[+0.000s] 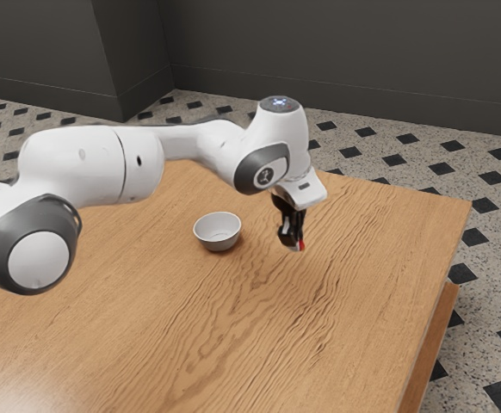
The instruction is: Take strawberry from the bowl
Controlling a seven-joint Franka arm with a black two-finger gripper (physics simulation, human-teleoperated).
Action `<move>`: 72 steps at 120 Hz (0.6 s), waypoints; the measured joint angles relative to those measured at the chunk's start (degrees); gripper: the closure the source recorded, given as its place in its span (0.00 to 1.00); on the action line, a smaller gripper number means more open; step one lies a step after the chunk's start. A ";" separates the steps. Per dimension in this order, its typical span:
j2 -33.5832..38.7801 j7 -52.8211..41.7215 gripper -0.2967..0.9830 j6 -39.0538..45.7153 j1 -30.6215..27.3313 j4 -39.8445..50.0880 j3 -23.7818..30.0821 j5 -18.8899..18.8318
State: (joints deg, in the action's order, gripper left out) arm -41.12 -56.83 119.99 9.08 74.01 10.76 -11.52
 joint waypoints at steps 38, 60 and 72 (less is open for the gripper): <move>0.30 1.32 0.34 0.67 -0.34 0.19 0.05 0.82; 22.88 9.72 0.28 -8.73 -0.19 7.43 -0.18 1.16; 35.59 19.75 0.26 -22.81 -7.62 3.04 -4.80 3.41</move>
State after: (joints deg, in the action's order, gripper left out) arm -5.53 -37.08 97.18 1.45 77.05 5.96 -8.10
